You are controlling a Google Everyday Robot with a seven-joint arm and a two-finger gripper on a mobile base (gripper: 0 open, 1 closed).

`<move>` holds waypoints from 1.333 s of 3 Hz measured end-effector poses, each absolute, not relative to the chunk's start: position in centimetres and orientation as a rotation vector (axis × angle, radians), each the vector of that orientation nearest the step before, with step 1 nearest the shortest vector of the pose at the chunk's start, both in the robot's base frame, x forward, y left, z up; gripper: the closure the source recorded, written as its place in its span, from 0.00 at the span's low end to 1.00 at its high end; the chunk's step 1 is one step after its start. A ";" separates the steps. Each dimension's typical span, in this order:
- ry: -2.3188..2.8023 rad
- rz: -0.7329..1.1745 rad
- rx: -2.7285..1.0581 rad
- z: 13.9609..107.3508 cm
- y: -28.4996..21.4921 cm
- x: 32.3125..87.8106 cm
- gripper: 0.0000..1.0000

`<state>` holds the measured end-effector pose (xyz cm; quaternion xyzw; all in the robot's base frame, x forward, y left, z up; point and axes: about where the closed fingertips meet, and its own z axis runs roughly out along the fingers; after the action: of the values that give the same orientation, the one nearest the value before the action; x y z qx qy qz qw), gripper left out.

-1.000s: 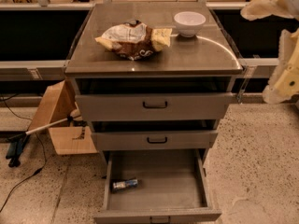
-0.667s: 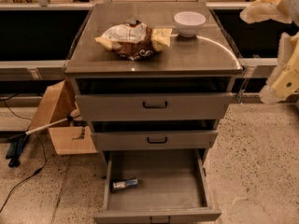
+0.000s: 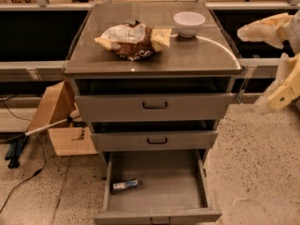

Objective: Pick redbull can from bottom drawer and place on counter

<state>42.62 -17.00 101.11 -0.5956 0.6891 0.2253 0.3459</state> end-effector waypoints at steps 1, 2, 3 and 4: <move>1.781 0.543 -1.474 99.8 -17.0 42.2 0.00; 1.801 0.481 -1.420 97.6 -16.6 42.5 0.00; 1.853 0.394 -1.370 96.1 -16.7 42.1 0.00; 1.853 0.394 -1.370 96.1 -16.7 42.1 0.00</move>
Offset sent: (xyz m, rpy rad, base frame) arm 0.0038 0.0020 -0.0658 0.0118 -0.1030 -0.2045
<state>42.11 -16.69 96.12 -0.5393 0.7294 0.1551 0.3912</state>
